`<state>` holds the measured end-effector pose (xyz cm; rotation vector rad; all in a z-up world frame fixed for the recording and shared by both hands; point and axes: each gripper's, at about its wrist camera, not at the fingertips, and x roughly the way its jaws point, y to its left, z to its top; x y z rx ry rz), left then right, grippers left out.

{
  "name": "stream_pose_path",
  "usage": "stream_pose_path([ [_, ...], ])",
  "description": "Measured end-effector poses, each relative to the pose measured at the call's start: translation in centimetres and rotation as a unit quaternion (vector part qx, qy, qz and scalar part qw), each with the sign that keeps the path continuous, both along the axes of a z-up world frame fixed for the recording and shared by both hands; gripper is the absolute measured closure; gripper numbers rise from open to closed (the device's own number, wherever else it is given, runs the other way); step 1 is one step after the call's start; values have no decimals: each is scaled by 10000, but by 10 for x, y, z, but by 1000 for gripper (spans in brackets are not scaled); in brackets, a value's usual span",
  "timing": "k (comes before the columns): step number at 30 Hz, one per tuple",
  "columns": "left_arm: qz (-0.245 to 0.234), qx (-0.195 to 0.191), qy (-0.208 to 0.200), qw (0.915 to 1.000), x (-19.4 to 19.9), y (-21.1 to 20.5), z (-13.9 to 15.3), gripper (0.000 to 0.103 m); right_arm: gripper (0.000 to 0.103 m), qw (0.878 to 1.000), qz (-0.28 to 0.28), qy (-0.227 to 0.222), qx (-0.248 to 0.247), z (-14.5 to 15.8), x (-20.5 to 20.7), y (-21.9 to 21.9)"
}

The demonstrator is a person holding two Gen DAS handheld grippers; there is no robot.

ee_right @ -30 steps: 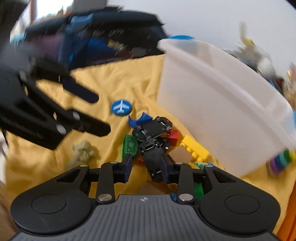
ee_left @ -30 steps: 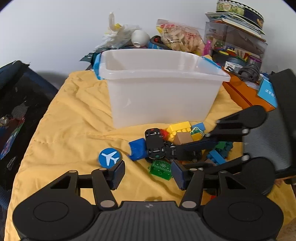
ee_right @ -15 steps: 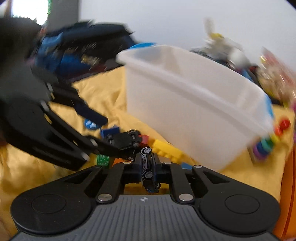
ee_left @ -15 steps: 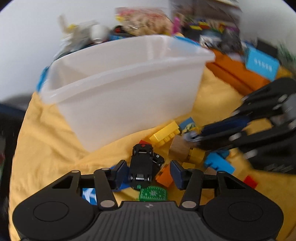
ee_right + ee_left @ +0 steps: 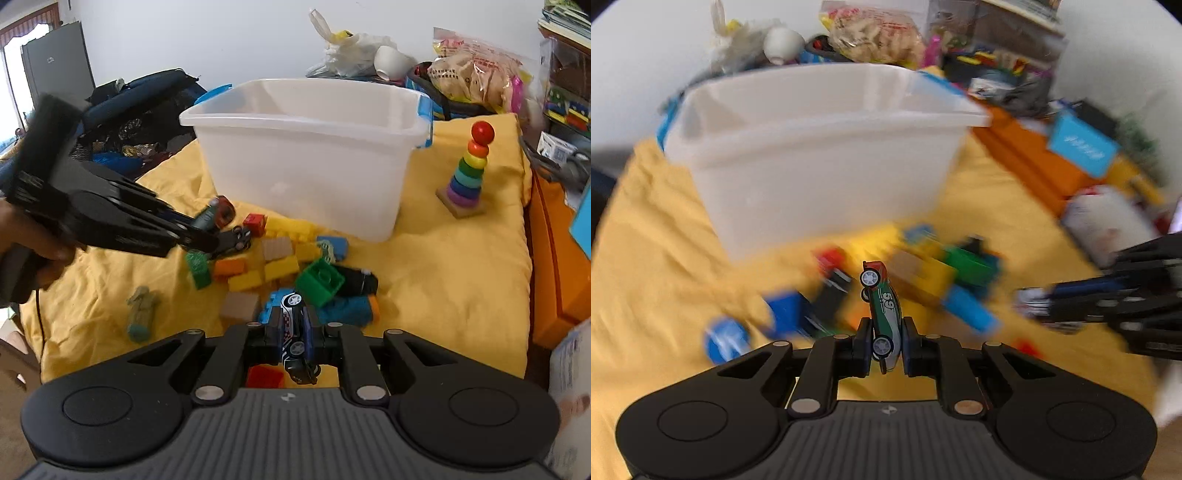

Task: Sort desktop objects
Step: 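Grasp the red-green race car with left tool while right grasps white-red car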

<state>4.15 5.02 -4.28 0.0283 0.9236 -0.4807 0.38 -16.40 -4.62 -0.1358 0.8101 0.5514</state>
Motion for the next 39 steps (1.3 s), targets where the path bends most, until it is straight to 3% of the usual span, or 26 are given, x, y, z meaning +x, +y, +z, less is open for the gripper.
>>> stream_pose_path([
  [3,-153,-464,571,9972,-31,-3,-10,85,91,9995,125,277,122,-2,-9,-8],
  [8,-310,-810,1185,9892,-65,-13,-40,85,91,9952,422,818,337,-15,-25,-19],
  [12,14,-1148,1454,9827,-75,-10,-60,85,91,9859,608,1362,762,-28,-27,-29],
  [16,427,-1284,1385,9811,-78,-2,-61,78,90,9809,445,1597,1016,-37,-23,-37],
  [17,497,-1214,1318,9825,-77,0,-58,71,90,9794,338,1678,1074,-41,-21,-41],
  [20,597,-892,1057,9886,-81,3,-50,64,85,9740,-10,1849,1308,-48,-12,-59],
  [23,571,-710,883,9919,-84,3,-43,62,82,9771,-278,1718,1222,-48,-8,-71],
  [26,484,-568,865,9934,-89,-2,-38,60,78,9800,-144,1596,1178,-41,-8,-74],
  [29,291,-152,715,9969,-94,-16,-39,60,63,9926,531,1004,428,-26,-22,-52],
  [31,235,15,719,9971,-94,-23,-44,60,64,9935,956,614,-27,-22,-33,-35],
  [36,27,517,438,9977,-94,-39,-47,60,64,9899,1108,639,-615,-40,-38,-11],
  [39,-140,846,277,9959,-95,-45,-50,70,66,9887,1073,663,-806,-48,-40,-9],
])
